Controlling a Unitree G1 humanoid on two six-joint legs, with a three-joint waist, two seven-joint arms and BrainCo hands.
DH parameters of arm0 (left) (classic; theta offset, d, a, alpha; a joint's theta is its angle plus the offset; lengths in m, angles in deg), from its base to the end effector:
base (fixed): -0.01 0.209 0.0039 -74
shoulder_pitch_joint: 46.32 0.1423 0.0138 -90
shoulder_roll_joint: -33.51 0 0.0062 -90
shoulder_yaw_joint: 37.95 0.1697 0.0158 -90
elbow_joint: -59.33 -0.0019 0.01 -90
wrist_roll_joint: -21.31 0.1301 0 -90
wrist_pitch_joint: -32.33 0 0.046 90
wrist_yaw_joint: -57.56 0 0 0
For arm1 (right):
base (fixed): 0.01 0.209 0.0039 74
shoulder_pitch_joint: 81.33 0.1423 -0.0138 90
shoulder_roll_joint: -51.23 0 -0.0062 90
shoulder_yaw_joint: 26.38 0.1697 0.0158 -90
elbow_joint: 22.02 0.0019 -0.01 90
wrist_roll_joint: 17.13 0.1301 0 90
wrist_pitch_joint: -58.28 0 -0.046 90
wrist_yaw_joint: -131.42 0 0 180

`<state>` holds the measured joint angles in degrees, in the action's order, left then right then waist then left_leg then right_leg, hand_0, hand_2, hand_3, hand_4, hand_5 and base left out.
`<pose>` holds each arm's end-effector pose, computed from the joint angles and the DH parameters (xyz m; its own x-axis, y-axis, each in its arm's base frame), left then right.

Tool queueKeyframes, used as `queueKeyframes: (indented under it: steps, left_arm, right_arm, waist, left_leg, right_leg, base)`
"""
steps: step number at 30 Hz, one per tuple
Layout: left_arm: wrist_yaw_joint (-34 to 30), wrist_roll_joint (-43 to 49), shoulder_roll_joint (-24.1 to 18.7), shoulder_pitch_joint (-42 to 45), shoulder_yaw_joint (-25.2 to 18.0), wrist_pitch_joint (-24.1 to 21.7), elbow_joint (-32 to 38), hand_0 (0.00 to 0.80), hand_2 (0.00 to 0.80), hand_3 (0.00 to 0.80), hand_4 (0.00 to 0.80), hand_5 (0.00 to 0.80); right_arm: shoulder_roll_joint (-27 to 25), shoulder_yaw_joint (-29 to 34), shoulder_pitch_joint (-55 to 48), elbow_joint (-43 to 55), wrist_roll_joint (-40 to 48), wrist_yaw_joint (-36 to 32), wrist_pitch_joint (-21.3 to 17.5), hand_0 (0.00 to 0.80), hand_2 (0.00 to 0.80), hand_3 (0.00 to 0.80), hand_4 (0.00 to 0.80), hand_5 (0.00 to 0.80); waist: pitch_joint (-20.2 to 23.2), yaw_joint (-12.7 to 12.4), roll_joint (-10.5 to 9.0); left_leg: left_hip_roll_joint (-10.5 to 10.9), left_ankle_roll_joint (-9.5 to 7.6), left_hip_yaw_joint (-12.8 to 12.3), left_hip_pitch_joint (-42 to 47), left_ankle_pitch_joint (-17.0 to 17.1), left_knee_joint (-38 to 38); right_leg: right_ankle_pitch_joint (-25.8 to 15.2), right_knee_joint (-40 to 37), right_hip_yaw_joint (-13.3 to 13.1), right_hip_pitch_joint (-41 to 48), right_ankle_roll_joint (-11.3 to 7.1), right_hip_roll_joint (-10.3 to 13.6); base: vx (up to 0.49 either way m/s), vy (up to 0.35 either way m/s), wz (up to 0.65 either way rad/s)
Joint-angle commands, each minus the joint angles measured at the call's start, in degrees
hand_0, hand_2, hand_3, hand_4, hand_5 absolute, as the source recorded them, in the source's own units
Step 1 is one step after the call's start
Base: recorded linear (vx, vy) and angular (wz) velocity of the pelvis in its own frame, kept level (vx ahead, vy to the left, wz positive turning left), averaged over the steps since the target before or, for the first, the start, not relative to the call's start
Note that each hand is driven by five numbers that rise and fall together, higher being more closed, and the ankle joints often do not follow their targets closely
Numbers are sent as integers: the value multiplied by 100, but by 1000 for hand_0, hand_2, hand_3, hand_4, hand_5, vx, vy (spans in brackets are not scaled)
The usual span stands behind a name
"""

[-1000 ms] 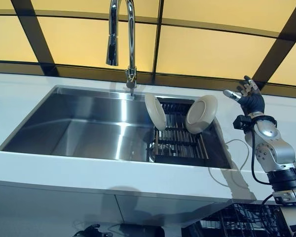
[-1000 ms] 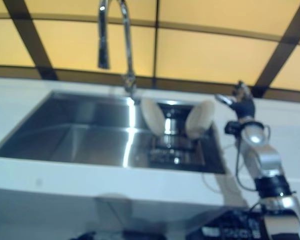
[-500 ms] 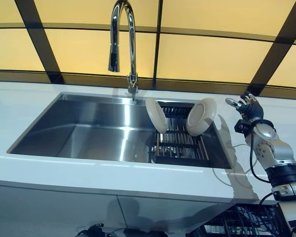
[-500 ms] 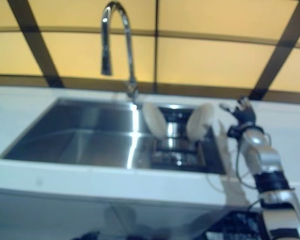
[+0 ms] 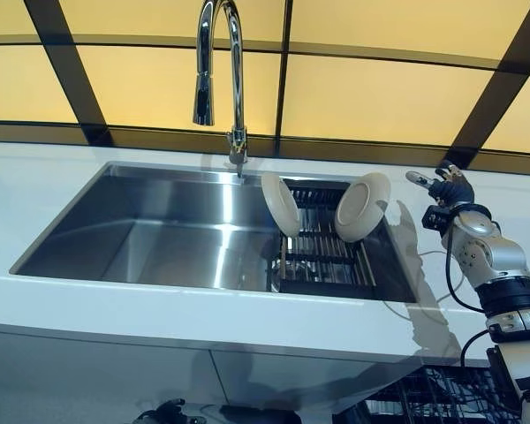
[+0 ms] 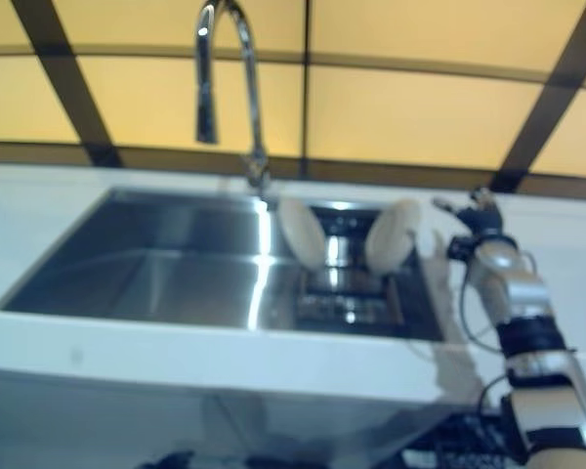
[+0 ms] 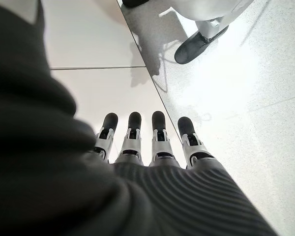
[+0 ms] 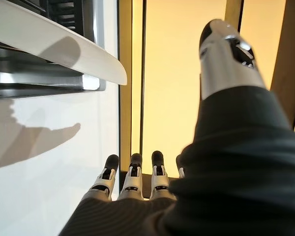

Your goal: Take plates into dishwasher

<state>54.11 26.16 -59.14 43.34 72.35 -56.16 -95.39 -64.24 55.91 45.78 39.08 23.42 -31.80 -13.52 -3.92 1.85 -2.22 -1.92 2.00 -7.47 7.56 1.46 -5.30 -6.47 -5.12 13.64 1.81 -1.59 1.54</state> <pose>0.0825 0.2282 -0.0872 0.3586 0.1101 -0.9270 0.4394 0.8562 0.2717 0.2902 -0.2631 0.1588 0.9251 -0.3496 -0.1480 0.3449 0.9369 -0.0573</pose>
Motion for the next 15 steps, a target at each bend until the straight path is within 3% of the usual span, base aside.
queueKeyframes:
  steps: [1, 15]
  left_arm:
    - [-44, 35, -147, -388, 345, -13, 6, 0, 0, 0, 0, 0]
    - [18, -22, -157, -497, 482, 30, 74, 0, 0, 0, 0, 0]
  right_arm:
    - [-216, -172, 1193, -491, 23, -27, -53, 0, 0, 0, 0, 0]
    - [-243, -386, 1539, -853, 453, -123, 206, 0, 0, 0, 0, 0]
  waist:
    - [-332, -299, -25]
    - [-506, -391, -101]
  left_leg:
    - [392, -531, -424, -10, -814, 30]
    - [388, -538, -371, -93, -770, 30]
  right_leg:
    - [700, 53, -165, 211, -247, -14]
    - [715, 123, -146, 145, -237, -27]
  base:
    - [33, 17, 0]
    - [5, 2, -1]
